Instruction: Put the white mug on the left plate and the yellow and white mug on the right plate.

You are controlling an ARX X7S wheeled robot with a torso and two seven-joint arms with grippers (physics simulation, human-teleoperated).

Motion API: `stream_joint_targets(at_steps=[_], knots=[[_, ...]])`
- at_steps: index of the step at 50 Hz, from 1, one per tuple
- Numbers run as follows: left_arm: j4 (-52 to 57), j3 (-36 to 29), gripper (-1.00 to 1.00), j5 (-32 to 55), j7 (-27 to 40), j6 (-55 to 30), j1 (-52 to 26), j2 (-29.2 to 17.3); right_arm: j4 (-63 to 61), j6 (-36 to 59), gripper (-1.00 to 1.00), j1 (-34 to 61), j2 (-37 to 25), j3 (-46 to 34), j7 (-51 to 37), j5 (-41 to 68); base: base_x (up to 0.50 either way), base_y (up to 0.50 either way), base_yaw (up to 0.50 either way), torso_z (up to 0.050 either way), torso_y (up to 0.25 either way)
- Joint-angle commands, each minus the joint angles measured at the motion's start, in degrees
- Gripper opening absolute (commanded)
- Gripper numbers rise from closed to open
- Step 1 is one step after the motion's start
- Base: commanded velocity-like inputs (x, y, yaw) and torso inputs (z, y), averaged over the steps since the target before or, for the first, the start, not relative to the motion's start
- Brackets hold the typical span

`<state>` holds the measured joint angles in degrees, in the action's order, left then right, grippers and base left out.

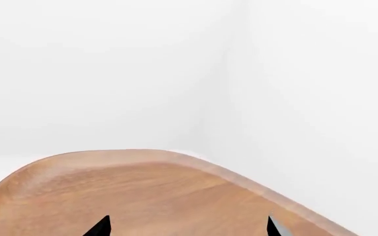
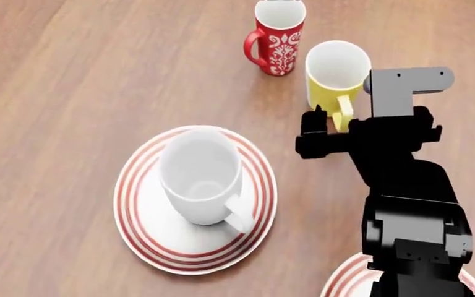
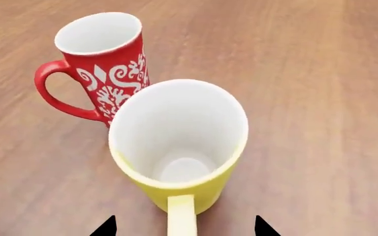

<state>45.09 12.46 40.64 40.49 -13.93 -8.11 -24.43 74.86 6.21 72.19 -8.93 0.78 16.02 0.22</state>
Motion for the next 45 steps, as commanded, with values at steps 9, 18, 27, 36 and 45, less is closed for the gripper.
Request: stream_joint_targets(at_steps=[9,18,27,36,45], knots=[[-0.5,-0.2,1.0,0.6,-0.5,0.6,0.0,-0.1,0.1,-1.4,1.0,-0.3,0.0,0.1,0.2,0.0,0.0,0.0,0.0,0.0,-0.111],[-0.5,-0.1,1.0,0.9,-0.2,0.6,0.0,-0.2,0.1,-1.4,-1.0,-0.6,0.2,0.0,1.1,0.0,0.0,0.0,0.0,0.0,0.0],[-0.4,-0.2,1.0,1.1,0.1,0.5,0.1,-0.3,0.1,-4.9,-1.0,-1.1,0.1,-0.2,1.1,-0.3,0.0,0.0,0.0,0.0,0.0],[-0.6,-0.4,1.0,1.0,-0.1,0.8,0.1,-0.4,-0.1,-14.5,-1.0,-2.8,-0.1,-1.0,-1.2,-1.1,0.0,0.0,0.0,0.0,0.0],[-0.6,-0.5,1.0,1.0,0.0,0.8,0.1,-0.5,-25.1,-8.3,-1.0,-14.7,-0.8,0.4,-1.7,0.5,0.0,0.0,0.0,0.0,0.0]])
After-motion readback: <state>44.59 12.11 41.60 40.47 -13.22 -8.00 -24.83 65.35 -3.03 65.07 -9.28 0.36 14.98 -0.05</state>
